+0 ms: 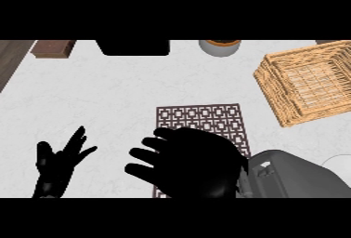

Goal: Pick the lemon from the placemat and place it in the basket

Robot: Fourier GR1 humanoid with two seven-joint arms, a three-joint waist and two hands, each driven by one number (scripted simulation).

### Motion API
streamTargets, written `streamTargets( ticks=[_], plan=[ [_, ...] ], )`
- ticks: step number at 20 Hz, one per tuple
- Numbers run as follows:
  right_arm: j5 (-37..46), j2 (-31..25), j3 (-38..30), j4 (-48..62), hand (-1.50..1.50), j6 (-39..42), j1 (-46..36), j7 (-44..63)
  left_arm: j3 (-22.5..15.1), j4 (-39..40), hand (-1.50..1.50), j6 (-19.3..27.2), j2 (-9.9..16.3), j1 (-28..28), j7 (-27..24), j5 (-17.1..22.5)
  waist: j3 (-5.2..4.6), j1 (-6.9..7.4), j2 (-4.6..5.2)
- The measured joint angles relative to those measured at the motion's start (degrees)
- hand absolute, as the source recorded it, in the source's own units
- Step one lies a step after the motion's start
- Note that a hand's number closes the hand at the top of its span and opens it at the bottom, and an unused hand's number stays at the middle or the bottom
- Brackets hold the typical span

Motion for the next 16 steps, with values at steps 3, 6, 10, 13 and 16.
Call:
streamTargets(
  ticks=[3, 6, 10, 13, 16],
  plan=[
    [5.6, -0.7, 1.7, 1.5, -1.5, -0.4, 1.7, -4.1, 0.1, 0.7, 0.0, 0.6, -0.6, -0.3, -0.1, -1.0, 0.11, 0.06, 0.03],
    [11.2, -0.7, 5.1, 1.9, -1.5, -2.4, 4.8, -6.7, 0.8, 0.9, 0.0, -0.2, -0.3, -0.7, 0.3, -0.8, 0.11, -0.01, 0.0],
    [16.5, -1.0, 6.8, 4.5, -1.5, -4.5, 7.3, -11.4, 1.5, 1.6, 0.0, -0.5, -0.6, -1.1, 0.8, -1.2, 0.14, -0.05, -0.02],
    [20.1, -1.4, 7.1, 6.8, -1.5, -6.5, 8.4, -15.5, 1.9, 1.0, 0.0, -1.6, -0.7, -0.7, 0.8, -0.8, 0.03, -0.05, -0.02],
    [23.9, -1.5, 8.0, 9.0, -1.5, -9.0, 10.1, -19.5, 2.1, 0.2, 0.0, -2.2, -0.7, -0.4, 1.4, -0.9, -0.07, -0.08, 0.0]
  ],
)
